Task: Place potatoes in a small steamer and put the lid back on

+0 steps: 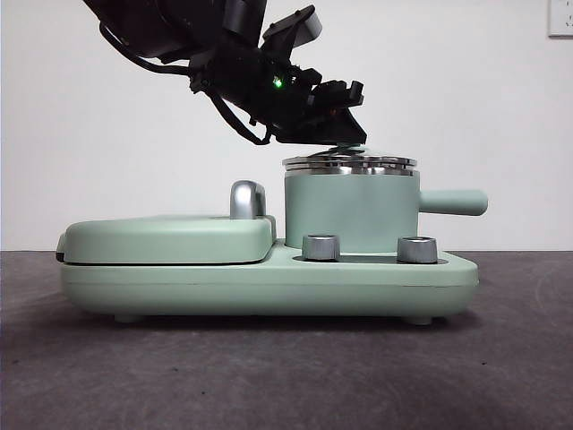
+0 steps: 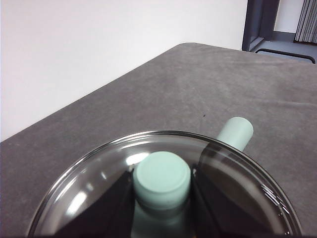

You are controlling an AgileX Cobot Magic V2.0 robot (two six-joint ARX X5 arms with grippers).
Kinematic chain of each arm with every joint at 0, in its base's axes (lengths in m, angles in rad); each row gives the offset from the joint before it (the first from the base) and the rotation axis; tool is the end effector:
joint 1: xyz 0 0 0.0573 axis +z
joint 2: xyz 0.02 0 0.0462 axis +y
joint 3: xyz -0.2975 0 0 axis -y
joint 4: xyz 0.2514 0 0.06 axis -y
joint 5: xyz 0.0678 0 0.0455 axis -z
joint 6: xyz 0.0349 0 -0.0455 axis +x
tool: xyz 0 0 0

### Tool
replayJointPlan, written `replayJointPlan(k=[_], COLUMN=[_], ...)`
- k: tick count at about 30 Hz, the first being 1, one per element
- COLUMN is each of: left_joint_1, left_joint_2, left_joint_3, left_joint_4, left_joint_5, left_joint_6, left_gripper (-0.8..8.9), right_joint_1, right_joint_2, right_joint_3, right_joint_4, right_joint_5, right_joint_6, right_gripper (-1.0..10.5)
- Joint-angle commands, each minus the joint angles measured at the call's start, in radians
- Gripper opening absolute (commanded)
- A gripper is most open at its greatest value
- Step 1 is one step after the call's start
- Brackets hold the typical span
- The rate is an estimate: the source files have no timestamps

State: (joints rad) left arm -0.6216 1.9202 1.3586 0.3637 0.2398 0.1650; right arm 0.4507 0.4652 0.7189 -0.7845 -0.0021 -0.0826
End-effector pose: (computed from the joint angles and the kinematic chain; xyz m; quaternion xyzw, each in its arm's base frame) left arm 0.3743 -0.2783 0.2799 0.0932 0.0624 -0.4220 0.8996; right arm 0.0639 0.0310 0.3061 -0.0971 0.2466 0.2270 0.9372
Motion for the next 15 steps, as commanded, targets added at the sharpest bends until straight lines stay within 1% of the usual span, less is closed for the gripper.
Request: replayJointPlan(k=[1,15], left_joint_1=[-0.009,-0.009], left_joint_2=[0.020,0.031], left_joint_3=[0.038,0.038], left_joint_4=[0.039,0.063], left_joint_5=[0.007,0.023], left_joint_6=[0.005,-0.002], left_gripper=[0.14,0.14], right_joint_1=[0.005,0.005], right_joint_2=[0.003,0.003], right_joint_3=[0.005,0.005], right_joint_4=[0.006,0.006], right_joint_5=[0.003,0.003], right_joint_6=[-0.012,-0.012], right_gripper=[3.2,3.2])
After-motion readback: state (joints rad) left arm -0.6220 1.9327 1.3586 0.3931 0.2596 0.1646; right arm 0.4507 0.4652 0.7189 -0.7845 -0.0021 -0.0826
